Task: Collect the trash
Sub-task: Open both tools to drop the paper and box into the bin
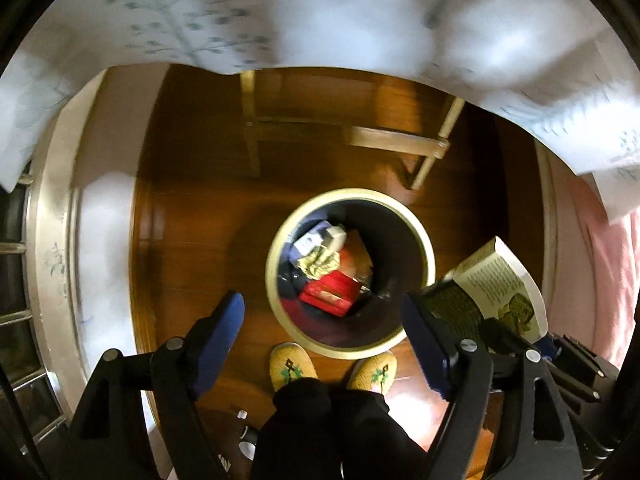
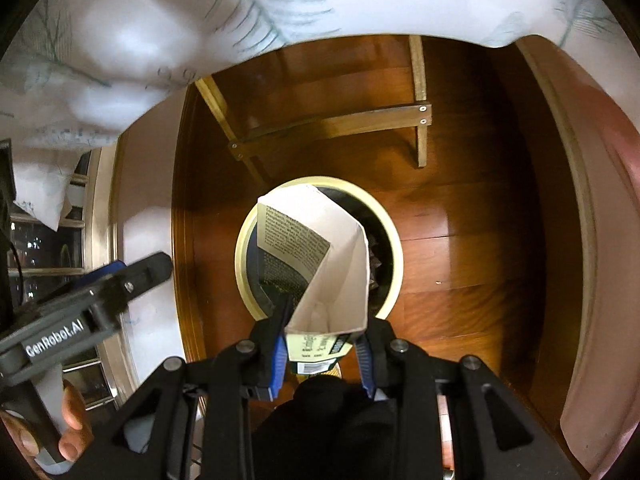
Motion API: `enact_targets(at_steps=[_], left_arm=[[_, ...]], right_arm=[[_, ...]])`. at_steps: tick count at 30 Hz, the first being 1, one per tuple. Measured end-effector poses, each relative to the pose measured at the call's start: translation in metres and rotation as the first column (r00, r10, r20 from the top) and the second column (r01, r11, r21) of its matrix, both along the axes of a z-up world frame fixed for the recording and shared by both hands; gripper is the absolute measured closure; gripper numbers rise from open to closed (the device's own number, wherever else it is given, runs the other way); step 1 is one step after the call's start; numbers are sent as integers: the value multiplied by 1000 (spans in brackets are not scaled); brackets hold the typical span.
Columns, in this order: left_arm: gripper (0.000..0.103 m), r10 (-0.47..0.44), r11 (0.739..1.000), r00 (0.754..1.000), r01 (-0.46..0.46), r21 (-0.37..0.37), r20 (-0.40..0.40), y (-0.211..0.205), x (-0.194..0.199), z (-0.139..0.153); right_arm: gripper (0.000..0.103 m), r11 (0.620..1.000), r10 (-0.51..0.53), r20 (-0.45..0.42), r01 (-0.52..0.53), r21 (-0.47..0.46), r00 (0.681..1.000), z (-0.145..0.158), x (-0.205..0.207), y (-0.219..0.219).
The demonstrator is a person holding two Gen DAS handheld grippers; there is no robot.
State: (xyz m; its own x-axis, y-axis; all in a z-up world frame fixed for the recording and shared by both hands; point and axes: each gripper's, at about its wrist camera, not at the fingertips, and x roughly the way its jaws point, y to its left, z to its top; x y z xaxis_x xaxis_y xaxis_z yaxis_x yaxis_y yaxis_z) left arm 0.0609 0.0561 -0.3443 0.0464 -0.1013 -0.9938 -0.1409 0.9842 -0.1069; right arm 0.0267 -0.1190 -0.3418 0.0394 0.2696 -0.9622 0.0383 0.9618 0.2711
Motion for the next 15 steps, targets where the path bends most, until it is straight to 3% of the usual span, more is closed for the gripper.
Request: enact_targets(at_steps=[8,9,12,15], left_arm=[[24,39,999,999,-39,21,12,28,-7,9],[24,42,999,999,-42,21,13,30,-8,10],[24,58,998,998,-58,12,22,35,-11,16],[24,68,998,997,-68,10,27,37,-13,25]], right_arm=[[72,999,30,-36,-30,-11,999,-5,5,19],[69,999,33,-40,-34,-9,999,-4,6,21],[42,998,53,-15,-53,-23,998,3,7,29],[40,997,64,9,-64,-43,998,13,8,34]])
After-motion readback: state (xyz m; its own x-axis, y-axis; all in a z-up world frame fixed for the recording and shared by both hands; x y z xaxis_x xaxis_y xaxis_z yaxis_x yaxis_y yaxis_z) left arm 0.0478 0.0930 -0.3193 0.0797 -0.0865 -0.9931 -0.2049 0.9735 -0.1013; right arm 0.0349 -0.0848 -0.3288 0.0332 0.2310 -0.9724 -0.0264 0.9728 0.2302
